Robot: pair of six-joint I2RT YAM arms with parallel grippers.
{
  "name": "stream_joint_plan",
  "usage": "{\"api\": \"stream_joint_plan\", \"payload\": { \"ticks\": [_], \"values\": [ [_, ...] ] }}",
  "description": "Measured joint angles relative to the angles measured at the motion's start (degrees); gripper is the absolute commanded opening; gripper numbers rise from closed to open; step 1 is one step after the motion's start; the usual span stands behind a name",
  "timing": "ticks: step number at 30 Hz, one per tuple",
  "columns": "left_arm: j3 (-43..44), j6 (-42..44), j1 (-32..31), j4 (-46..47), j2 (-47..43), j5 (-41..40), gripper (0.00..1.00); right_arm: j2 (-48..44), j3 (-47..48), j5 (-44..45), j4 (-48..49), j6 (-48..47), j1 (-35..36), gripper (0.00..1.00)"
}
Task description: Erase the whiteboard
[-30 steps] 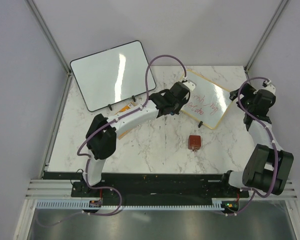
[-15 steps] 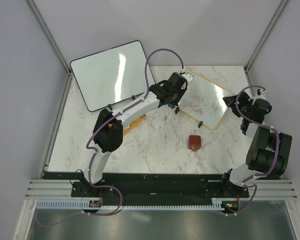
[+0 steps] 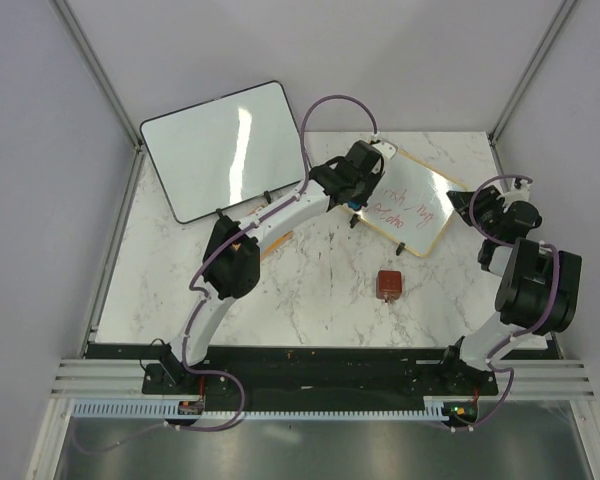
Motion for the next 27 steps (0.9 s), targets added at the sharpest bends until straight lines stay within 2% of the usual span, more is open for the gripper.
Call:
{"api": "stream_joint_plan", "payload": {
  "ticks": [3,7,9,16,27],
  "values": [
    [1.0,0.0,0.0,0.5,1.5,0.0,0.02,1.7,-0.6,-1.3,3.0,1.6,0.0,0.27],
    [1.1,0.0,0.1,3.0,2.9,0.0,0.02,2.0,-1.0,-3.7,6.1,3.3,0.1,0.08],
    [1.1,0.0,0.2,4.9,3.1,0.0,0.02,1.9,-1.0,-4.9,7.6,4.1,0.2,0.01],
    [1.1,0.0,1.3,10.1,3.1,0.1,0.02,-0.5,-1.5,-6.1,6.4,2.3,0.7,0.00],
    [1.1,-1.1,5.0,12.5,3.1,2.5,0.02,-12.7,-7.7,-1.3,-2.6,-3.5,1.5,0.00]
  ]
}}
